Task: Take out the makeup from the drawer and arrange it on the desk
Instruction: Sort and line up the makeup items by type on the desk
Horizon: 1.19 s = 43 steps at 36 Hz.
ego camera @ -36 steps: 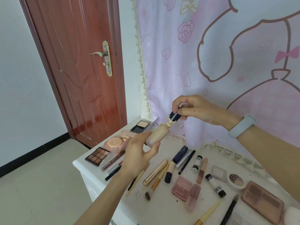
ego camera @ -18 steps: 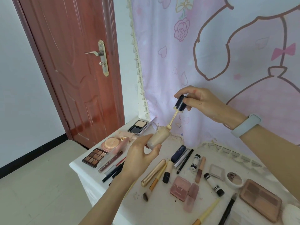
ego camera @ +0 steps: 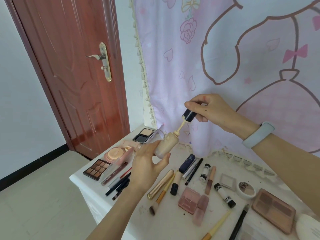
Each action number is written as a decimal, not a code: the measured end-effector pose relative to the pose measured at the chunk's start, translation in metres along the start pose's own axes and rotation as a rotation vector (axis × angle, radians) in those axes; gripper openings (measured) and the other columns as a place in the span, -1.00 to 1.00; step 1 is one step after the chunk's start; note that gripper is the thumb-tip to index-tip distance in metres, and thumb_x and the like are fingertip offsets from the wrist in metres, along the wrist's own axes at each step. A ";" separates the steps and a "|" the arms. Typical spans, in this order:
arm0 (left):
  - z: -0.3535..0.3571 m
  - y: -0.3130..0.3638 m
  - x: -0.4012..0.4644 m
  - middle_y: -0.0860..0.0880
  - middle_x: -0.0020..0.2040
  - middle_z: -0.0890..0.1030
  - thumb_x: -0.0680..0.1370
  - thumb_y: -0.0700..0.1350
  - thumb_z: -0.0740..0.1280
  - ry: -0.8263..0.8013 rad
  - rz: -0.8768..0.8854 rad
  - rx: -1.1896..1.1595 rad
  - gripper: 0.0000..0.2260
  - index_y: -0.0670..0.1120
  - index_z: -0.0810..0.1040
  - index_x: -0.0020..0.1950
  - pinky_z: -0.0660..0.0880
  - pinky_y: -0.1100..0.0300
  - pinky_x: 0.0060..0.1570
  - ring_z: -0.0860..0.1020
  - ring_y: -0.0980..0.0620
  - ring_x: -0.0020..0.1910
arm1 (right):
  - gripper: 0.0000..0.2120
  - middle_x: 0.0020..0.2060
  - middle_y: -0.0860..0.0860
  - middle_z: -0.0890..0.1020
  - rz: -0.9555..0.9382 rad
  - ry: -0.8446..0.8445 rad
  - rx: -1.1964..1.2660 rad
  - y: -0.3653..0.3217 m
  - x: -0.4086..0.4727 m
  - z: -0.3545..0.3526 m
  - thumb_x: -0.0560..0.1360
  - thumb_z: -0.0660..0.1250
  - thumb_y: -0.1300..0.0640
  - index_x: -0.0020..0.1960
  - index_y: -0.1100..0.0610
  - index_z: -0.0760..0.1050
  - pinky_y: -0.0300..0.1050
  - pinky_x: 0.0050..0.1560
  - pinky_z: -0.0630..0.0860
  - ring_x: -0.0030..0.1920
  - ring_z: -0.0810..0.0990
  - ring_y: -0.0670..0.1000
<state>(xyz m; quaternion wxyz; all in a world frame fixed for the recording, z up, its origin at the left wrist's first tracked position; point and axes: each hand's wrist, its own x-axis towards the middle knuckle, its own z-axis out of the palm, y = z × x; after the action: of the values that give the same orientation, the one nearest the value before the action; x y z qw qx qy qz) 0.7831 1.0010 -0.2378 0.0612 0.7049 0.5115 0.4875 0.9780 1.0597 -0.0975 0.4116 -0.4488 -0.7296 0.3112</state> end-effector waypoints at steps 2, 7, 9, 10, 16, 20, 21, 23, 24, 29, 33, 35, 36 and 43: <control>0.000 0.000 0.000 0.10 -0.07 0.58 0.46 -0.11 0.43 0.008 -0.003 -0.013 -0.70 -0.10 0.55 0.17 0.38 0.24 0.04 0.51 0.09 -0.07 | -0.82 -0.52 -0.07 0.56 0.022 0.025 0.075 0.000 0.000 -0.002 0.48 0.36 0.05 -0.13 0.18 0.58 -0.36 -0.50 0.33 -0.56 0.36 -0.13; 0.004 0.001 -0.001 0.27 -0.17 0.50 0.46 -0.13 0.41 0.026 -0.065 -0.111 -0.74 -0.07 0.56 0.14 0.29 0.55 -0.13 0.43 0.36 -0.11 | -0.82 -0.33 0.08 0.66 0.080 0.084 0.224 0.006 0.000 -0.006 0.51 0.34 0.11 -0.15 0.24 0.56 -0.33 -0.49 0.32 -0.53 0.34 -0.10; 0.006 0.001 -0.002 0.23 -0.24 0.52 0.47 -0.14 0.40 0.042 -0.128 -0.168 -0.78 0.03 0.55 0.10 0.31 0.54 -0.20 0.43 0.37 -0.17 | -0.81 -0.30 0.10 0.62 0.139 0.125 0.306 0.010 0.000 -0.011 0.51 0.34 0.11 -0.10 0.25 0.56 -0.31 -0.47 0.34 -0.50 0.35 -0.07; 0.007 0.000 -0.002 0.20 -0.29 0.52 0.48 -0.13 0.40 0.043 -0.175 -0.207 -0.81 0.10 0.52 0.04 0.33 0.52 -0.24 0.42 0.33 -0.24 | -0.81 -0.27 0.12 0.60 0.175 0.146 0.378 0.013 0.000 -0.013 0.51 0.34 0.11 -0.08 0.26 0.55 -0.31 -0.47 0.35 -0.49 0.36 -0.06; 0.011 -0.003 0.001 0.14 -0.29 0.55 0.50 -0.11 0.35 -0.011 -0.321 -0.384 -0.82 0.19 0.51 -0.03 0.42 0.22 -0.27 0.44 0.07 -0.31 | -0.84 -0.30 0.10 0.60 0.375 0.178 0.795 0.035 -0.004 -0.014 0.51 0.33 0.13 -0.10 0.25 0.53 -0.33 -0.51 0.39 -0.50 0.42 -0.07; 0.012 0.001 0.000 0.16 -0.22 0.59 0.47 -0.12 0.40 0.014 -0.293 -0.348 -0.65 0.39 0.44 -0.12 0.48 0.18 -0.19 0.49 0.07 -0.23 | -0.84 -0.32 0.10 0.60 0.406 0.181 0.801 0.044 -0.007 -0.005 0.51 0.33 0.15 -0.10 0.26 0.52 -0.33 -0.53 0.37 -0.51 0.41 -0.08; 0.013 0.002 0.000 0.21 -0.22 0.58 0.47 -0.11 0.41 0.015 -0.287 -0.343 -0.62 0.43 0.43 -0.16 0.48 0.19 -0.21 0.48 0.09 -0.23 | -0.85 -0.32 0.10 0.60 0.395 0.183 0.779 0.043 -0.007 -0.004 0.51 0.33 0.16 -0.10 0.27 0.51 -0.33 -0.54 0.36 -0.51 0.41 -0.07; 0.014 0.003 -0.001 0.30 -0.21 0.56 0.46 -0.11 0.41 0.015 -0.284 -0.337 -0.59 0.46 0.41 -0.16 0.48 0.20 -0.27 0.47 0.12 -0.22 | -0.85 -0.31 0.11 0.60 0.360 0.180 0.710 0.040 -0.005 -0.004 0.50 0.34 0.17 -0.08 0.27 0.51 -0.32 -0.54 0.35 -0.49 0.39 -0.06; 0.014 0.004 -0.002 0.30 -0.21 0.56 0.45 -0.11 0.42 0.016 -0.283 -0.333 -0.59 0.45 0.40 -0.13 0.48 0.21 -0.27 0.47 0.13 -0.21 | -0.85 -0.30 0.11 0.60 0.341 0.172 0.669 0.038 -0.005 -0.005 0.50 0.35 0.16 -0.08 0.27 0.51 -0.32 -0.53 0.34 -0.48 0.38 -0.05; 0.015 0.006 -0.002 0.18 -0.17 0.56 0.45 -0.10 0.42 0.022 -0.291 -0.333 -0.64 0.36 0.39 -0.05 0.51 0.17 -0.22 0.52 0.07 -0.17 | -0.85 -0.32 0.07 0.59 0.259 0.138 0.475 0.026 -0.003 -0.005 0.51 0.33 0.15 -0.10 0.26 0.53 -0.32 -0.50 0.35 -0.50 0.37 -0.08; 0.015 0.006 -0.001 0.17 -0.16 0.57 0.45 -0.12 0.42 0.039 -0.258 -0.328 -0.63 0.35 0.39 -0.05 0.48 0.27 -0.16 0.51 0.07 -0.17 | -0.84 -0.28 0.09 0.60 0.252 0.131 0.444 0.021 -0.003 -0.003 0.51 0.34 0.14 -0.07 0.25 0.54 -0.33 -0.50 0.35 -0.51 0.38 -0.09; 0.015 0.005 -0.001 0.18 -0.15 0.56 0.45 -0.11 0.42 0.042 -0.245 -0.319 -0.62 0.35 0.37 -0.04 0.47 0.31 -0.16 0.50 0.10 -0.16 | -0.84 -0.25 0.11 0.60 0.252 0.130 0.433 0.020 -0.003 -0.004 0.51 0.34 0.14 -0.05 0.26 0.54 -0.33 -0.50 0.35 -0.50 0.38 -0.09; 0.015 0.004 -0.002 0.19 -0.14 0.55 0.45 -0.11 0.43 0.043 -0.241 -0.317 -0.62 0.35 0.37 -0.03 0.46 0.32 -0.15 0.49 0.12 -0.16 | -0.84 -0.25 0.11 0.60 0.250 0.130 0.425 0.020 -0.004 -0.004 0.51 0.34 0.14 -0.05 0.26 0.54 -0.33 -0.50 0.35 -0.49 0.38 -0.09; 0.014 0.002 -0.002 0.18 -0.11 0.56 0.45 -0.11 0.43 0.032 -0.239 -0.317 -0.67 0.25 0.42 0.05 0.46 0.32 -0.16 0.49 0.12 -0.14 | -0.86 -0.27 0.10 0.65 0.207 0.117 0.337 0.015 -0.004 -0.002 0.51 0.34 0.14 -0.11 0.22 0.55 -0.32 -0.47 0.38 -0.50 0.39 -0.08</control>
<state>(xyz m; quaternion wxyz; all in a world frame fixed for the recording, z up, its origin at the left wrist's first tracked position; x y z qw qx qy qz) 0.7948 1.0043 -0.2451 0.2210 0.6129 0.5092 0.5624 0.9870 1.0626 -0.1103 0.4884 -0.4636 -0.5919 0.4429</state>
